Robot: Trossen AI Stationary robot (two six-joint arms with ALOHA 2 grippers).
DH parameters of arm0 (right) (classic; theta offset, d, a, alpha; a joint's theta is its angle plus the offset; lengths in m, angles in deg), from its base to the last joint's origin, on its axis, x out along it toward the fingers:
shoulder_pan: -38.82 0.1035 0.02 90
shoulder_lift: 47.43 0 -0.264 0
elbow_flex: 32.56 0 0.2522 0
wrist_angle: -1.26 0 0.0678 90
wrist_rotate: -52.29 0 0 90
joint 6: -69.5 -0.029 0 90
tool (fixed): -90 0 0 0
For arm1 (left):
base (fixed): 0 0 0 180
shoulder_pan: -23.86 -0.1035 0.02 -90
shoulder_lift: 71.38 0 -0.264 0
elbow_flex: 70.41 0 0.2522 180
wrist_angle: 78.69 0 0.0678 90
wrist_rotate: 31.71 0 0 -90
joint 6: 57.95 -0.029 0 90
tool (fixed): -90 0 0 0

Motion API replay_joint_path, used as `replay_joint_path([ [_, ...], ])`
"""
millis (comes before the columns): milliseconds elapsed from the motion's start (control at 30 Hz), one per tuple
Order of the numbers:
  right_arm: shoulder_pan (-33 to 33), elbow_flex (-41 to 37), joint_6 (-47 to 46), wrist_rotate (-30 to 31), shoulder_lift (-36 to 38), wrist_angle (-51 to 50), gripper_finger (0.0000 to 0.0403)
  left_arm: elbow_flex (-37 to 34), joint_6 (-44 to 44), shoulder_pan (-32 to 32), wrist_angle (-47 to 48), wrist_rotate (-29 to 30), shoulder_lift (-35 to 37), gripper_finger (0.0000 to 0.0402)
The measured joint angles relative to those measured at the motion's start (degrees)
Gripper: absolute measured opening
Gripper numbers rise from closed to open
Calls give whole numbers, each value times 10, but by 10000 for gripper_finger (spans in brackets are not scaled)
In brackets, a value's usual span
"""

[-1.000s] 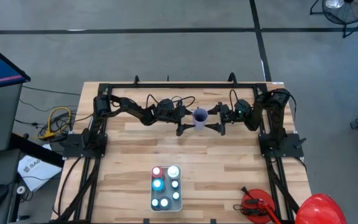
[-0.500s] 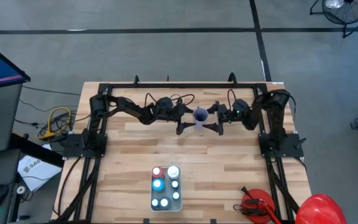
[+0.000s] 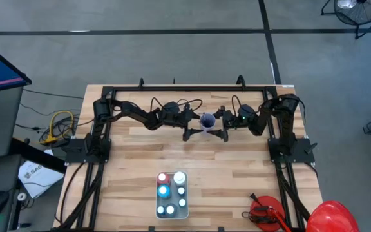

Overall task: Pick & Place Paint Supplies
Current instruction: Move the violet cup from the top to the center of the table

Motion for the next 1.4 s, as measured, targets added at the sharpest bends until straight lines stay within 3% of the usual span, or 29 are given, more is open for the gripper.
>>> replay_joint_path([
  [567,39,20,-9,0,0,-10,354,-1,15,16,60,9,10,310],
  [933,61,43,-8,16,1,-52,362,-58,11,16,54,35,93,310],
  [1400,102,82,-8,15,1,-105,360,-116,41,26,52,39,98,310],
])
